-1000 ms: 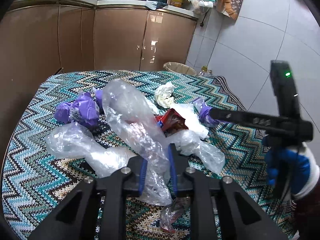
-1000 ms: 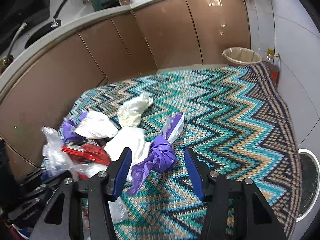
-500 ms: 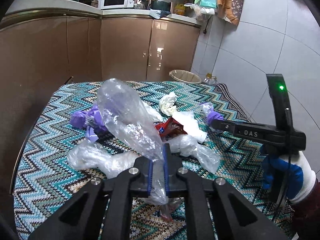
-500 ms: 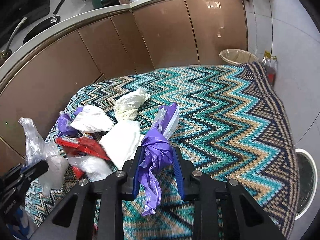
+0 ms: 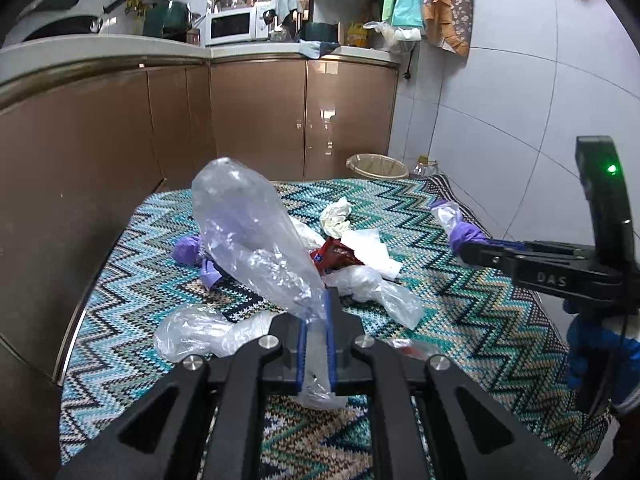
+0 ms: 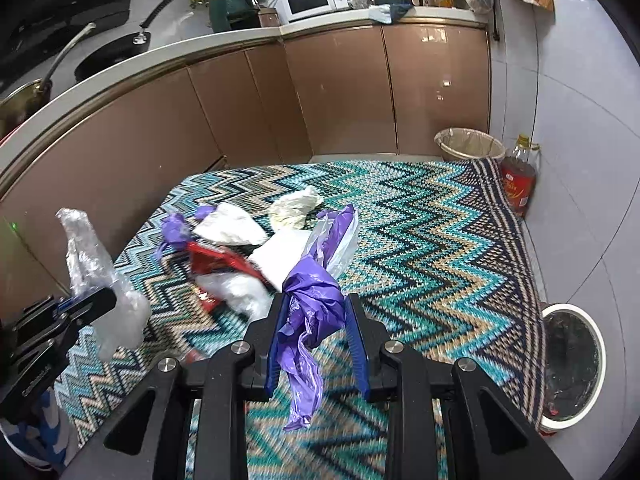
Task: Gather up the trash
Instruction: 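Grasp a clear plastic bag with the left tool while the right tool grasps a purple bag, then carry both bags to the white bin and open both tools over it, then move both open tools back over the remaining trash on the rug, then grasp a clear bottle-shaped wrapper with the left tool while the right tool grasps a clear bag, then carry both items to the white bin and open both tools over it, then move both open tools back over the remaining trash on the rug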
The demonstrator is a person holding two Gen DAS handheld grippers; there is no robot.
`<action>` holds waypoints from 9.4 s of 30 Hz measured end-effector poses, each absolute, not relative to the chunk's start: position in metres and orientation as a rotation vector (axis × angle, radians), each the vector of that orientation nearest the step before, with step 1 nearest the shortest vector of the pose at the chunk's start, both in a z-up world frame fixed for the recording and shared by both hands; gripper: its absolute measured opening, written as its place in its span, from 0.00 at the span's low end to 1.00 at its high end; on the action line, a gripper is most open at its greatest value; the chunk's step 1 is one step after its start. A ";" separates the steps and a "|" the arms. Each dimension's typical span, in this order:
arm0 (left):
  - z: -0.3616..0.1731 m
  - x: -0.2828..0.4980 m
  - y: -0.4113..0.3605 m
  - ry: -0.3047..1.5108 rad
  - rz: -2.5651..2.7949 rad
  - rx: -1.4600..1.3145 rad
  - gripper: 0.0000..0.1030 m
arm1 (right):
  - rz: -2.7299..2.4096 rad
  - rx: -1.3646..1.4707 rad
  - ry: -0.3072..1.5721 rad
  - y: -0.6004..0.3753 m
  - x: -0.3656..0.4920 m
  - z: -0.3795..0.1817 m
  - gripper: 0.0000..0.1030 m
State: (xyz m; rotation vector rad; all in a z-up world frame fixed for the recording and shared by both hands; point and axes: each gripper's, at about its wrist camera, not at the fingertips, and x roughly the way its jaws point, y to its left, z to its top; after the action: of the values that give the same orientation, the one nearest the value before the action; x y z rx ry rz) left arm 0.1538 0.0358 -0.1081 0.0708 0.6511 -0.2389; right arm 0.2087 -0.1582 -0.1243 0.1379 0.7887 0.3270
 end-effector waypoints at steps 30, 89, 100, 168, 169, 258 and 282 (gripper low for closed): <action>-0.069 0.095 -0.053 0.552 -0.281 0.309 0.07 | 0.311 0.207 0.651 -0.223 0.116 -0.087 0.26; -0.163 0.284 -0.435 0.901 -0.876 0.081 0.44 | -0.277 0.419 0.824 -0.523 0.166 -0.238 0.45; -0.086 0.231 -0.364 0.731 -0.841 0.042 0.44 | -0.243 0.367 0.695 -0.494 0.119 -0.154 0.45; -0.188 0.195 0.028 0.901 -0.609 0.053 0.16 | 0.524 0.058 0.906 -0.110 0.244 -0.181 0.37; -0.189 0.196 0.028 0.900 -0.608 0.048 0.16 | 0.527 0.054 0.913 -0.107 0.246 -0.184 0.36; -0.130 0.236 -0.365 0.872 -0.815 0.172 0.49 | -0.186 0.399 0.727 -0.507 0.117 -0.183 0.31; -0.076 0.188 -0.092 0.731 -0.570 0.010 0.49 | -0.012 0.227 0.531 -0.348 0.093 -0.050 0.37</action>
State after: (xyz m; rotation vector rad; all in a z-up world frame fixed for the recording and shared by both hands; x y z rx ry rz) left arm 0.1885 -0.0917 -0.0764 0.0101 0.7310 -0.5703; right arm 0.0931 -0.3483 -0.0498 0.2271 0.5307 -0.0120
